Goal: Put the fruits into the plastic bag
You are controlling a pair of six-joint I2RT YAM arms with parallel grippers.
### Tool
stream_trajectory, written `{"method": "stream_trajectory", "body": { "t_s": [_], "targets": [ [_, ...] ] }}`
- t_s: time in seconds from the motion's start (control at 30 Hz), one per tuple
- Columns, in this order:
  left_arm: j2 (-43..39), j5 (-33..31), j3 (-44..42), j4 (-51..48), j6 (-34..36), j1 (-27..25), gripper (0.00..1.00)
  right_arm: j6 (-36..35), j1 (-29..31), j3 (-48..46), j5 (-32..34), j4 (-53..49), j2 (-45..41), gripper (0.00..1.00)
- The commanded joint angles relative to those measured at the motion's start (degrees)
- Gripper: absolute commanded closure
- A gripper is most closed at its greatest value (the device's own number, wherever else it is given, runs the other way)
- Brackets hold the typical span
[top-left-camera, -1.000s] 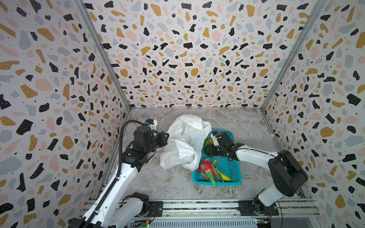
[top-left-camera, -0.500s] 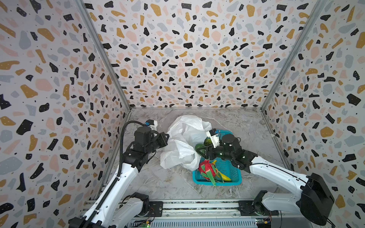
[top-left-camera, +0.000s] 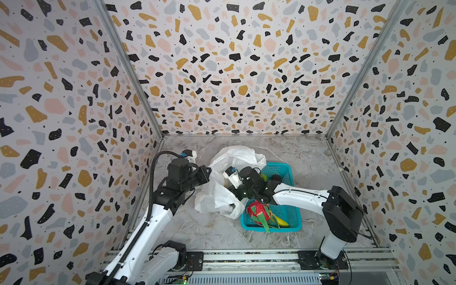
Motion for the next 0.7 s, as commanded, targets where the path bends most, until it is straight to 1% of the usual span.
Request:
{"method": "stream_trajectory", "body": {
  "t_s": [0.0, 0.1, 0.2, 0.33, 0.53, 0.67],
  "targets": [
    [-0.80, 0.32, 0.29, 1.81, -0.25, -0.05, 1.00, -1.51, -0.11, 2.14, 1.54, -2.47, -2.16, 0.19],
    [-0.78, 0.35, 0.20, 1.98, -0.25, -0.06, 1.00, -2.75, -0.18, 1.86, 5.19, -4.29, -4.00, 0.17],
    [-0.57, 0.34, 0.03, 2.09, -0.34, -0.06, 1.00, -4.15, -0.59, 1.17, 7.75, -5.66, -6.73, 0.17],
    [-0.36, 0.34, -0.06, 2.31, -0.54, -0.05, 1.00, -5.20, -1.58, -1.35, 8.70, -5.52, -12.34, 0.17],
    [0.27, 0.09, -0.06, 2.60, -0.78, -0.05, 1.00, -4.83, -4.94, -8.17, 6.29, -3.84, -23.63, 0.17],
    [0.63, 0.01, 0.00, 2.80, -1.03, -0.02, 1.00, -3.28, -9.11, -14.11, 3.81, -2.17, -31.87, 0.18]
  ]
}}
